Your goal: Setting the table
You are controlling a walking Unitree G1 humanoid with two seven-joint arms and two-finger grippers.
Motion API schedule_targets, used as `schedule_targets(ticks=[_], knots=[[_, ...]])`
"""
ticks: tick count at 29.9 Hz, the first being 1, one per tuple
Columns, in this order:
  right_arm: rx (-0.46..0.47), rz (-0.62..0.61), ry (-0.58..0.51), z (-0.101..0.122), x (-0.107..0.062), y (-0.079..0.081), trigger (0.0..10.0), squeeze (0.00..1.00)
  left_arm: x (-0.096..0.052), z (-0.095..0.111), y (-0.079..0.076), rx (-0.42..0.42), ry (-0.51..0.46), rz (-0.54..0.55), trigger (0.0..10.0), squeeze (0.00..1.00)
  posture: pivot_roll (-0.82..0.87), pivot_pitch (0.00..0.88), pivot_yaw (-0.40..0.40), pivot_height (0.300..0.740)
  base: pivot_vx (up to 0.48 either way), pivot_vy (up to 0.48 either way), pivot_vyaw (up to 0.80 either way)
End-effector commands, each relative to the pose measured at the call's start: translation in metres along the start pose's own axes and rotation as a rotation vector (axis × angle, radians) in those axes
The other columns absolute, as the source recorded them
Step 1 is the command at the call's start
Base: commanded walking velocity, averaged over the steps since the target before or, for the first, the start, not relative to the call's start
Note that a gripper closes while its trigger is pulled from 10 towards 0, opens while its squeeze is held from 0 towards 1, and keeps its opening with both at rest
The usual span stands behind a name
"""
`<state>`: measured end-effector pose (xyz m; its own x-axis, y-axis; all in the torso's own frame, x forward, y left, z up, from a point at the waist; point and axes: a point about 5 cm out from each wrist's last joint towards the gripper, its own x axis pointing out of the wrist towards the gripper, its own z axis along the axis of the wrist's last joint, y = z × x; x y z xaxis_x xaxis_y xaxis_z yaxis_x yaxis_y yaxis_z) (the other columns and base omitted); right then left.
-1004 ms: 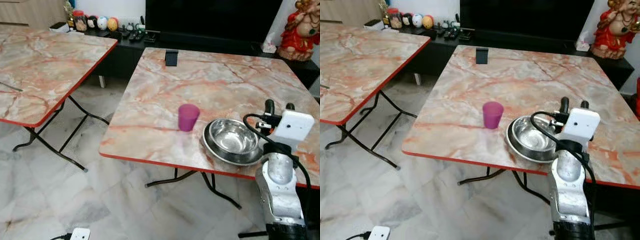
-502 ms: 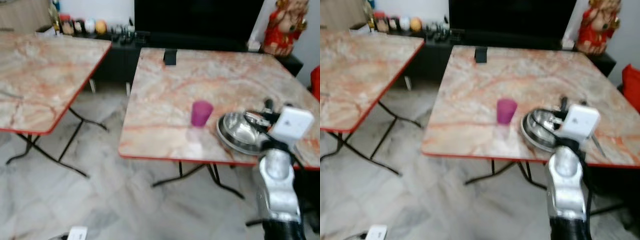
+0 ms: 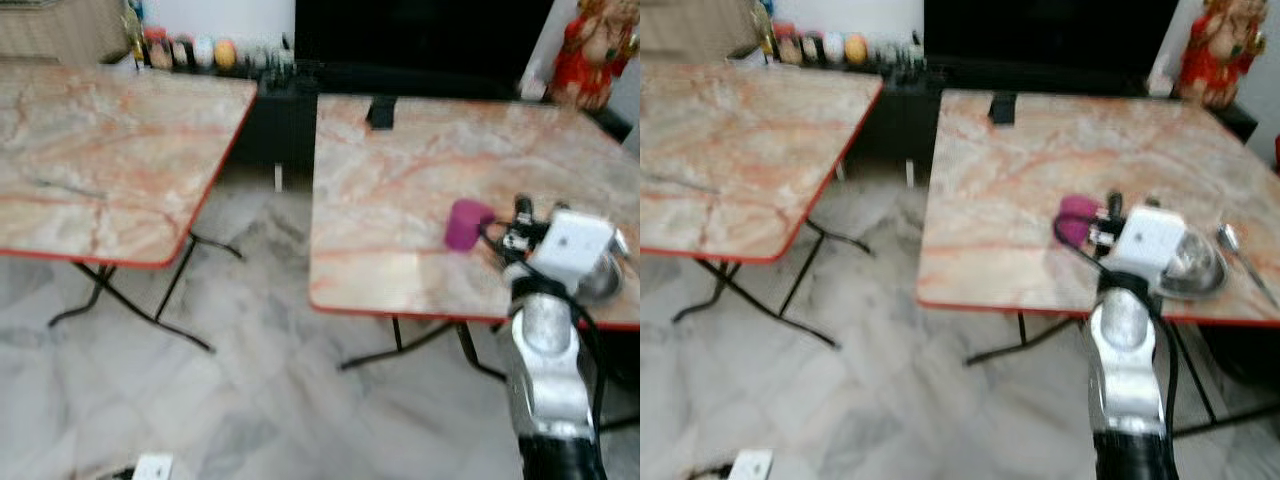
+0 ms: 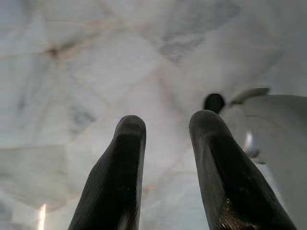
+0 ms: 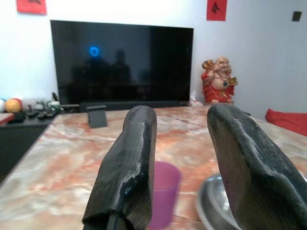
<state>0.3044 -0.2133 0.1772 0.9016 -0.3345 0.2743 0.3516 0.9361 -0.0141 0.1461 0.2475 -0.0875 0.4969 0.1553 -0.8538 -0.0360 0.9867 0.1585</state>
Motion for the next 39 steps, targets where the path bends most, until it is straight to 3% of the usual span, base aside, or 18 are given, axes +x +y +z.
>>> schedule_targets(ticks=[1, 7, 19, 39], knots=[[-0.013, -0.023, 0.009, -0.001, -0.0008, -0.0084, 10.0, 0.0, 0.0005, -0.0011, -0.0067, -0.006, 0.006, -0.015, 10.0, 0.0, 0.04, 0.0, -0.025, 0.707, 0.0, 0.375, 0.0], [-0.051, -0.001, 0.022, -0.0055, -0.0058, -0.008, 10.0, 0.0, 0.0007, -0.0002, -0.0073, -0.009, 0.003, -0.013, 10.0, 0.0, 0.04, 0.0, -0.026, 0.707, 0.0, 0.374, 0.0], [-0.054, -0.002, 0.032, -0.0084, -0.0066, -0.0126, 10.0, 0.0, 0.0005, -0.0017, -0.0078, -0.014, 0.006, -0.011, 10.0, 0.0, 0.06, 0.0, -0.038, 0.707, 0.0, 0.331, 0.0], [-0.057, 0.026, 0.029, -0.0104, -0.004, -0.0073, 10.0, 0.0, 0.0001, -0.0042, -0.008, 0.002, 0.012, -0.014, 10.0, 0.0, 0.07, 0.0, -0.042, 0.707, 0.0, 0.32, 0.0]])
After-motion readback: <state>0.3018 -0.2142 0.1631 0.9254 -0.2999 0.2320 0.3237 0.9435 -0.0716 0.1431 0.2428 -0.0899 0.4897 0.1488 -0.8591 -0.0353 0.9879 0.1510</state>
